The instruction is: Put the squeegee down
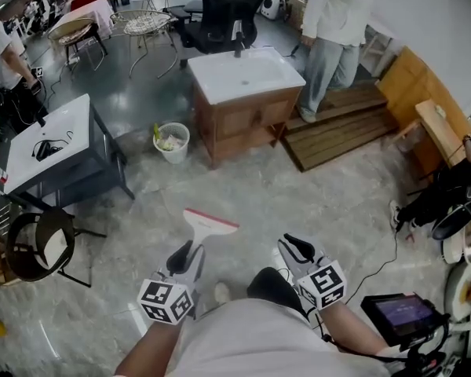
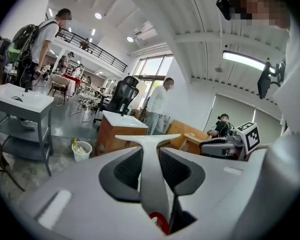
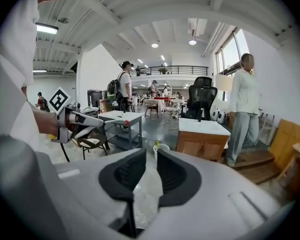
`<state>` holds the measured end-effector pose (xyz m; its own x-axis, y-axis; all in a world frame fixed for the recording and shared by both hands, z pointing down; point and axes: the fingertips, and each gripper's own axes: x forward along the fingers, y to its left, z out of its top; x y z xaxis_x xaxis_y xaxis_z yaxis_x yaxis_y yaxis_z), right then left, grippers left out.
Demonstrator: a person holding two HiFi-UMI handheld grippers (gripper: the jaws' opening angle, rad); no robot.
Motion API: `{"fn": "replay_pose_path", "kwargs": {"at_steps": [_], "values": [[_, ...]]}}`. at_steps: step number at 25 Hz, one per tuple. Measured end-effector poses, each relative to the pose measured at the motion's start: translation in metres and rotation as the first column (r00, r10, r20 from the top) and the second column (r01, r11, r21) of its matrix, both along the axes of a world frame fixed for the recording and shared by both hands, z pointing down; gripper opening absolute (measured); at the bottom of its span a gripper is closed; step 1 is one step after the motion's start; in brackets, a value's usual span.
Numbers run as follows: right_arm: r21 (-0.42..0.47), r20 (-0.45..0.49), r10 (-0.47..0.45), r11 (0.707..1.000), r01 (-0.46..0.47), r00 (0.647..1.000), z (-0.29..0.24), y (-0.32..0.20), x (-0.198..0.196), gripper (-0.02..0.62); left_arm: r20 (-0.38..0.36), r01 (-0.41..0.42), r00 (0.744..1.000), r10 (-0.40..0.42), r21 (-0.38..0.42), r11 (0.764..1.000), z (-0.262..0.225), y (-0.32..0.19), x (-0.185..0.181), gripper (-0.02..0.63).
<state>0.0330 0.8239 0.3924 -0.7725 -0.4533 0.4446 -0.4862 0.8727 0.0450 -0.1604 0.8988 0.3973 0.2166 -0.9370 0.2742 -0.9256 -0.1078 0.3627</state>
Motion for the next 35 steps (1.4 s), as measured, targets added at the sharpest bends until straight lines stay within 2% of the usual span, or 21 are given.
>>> {"fn": "replay_pose_path", "kwargs": {"at_steps": [5,11,18,24,30,35], "values": [[-0.008,-0.005,0.027,1.0,-0.027,1.0,0.003,-0.018,0.01,0.061,-0.007,-0.005,1.0,0.005,-0.008,1.0,0.001,-0.023,0.003,0.11],[-0.027,0.007,0.048,0.999,-0.047,0.999,0.015,-0.071,0.015,0.061,0.001,-0.006,1.0,0.006,-0.019,1.0,0.005,-0.081,0.003,0.11],[-0.019,0.028,0.076,0.997,-0.075,0.997,0.015,-0.18,0.024,0.061,0.025,-0.008,1.0,0.01,-0.046,0.999,0.003,-0.184,0.015,0.11],[-0.03,0.051,0.088,0.996,-0.086,0.995,0.015,-0.302,0.055,0.061,0.043,-0.003,0.999,0.005,-0.053,0.999,-0.003,-0.319,0.044,0.11],[-0.005,0.03,0.131,0.991,-0.131,0.991,0.019,-0.344,0.084,0.061,0.044,-0.001,0.999,0.002,-0.014,1.0,-0.008,-0.385,0.056,0.11],[-0.008,0.011,0.187,0.982,-0.187,0.982,0.026,-0.396,0.11,0.061,0.037,-0.026,0.999,0.027,-0.035,0.999,-0.005,-0.451,0.073,0.11]]}}
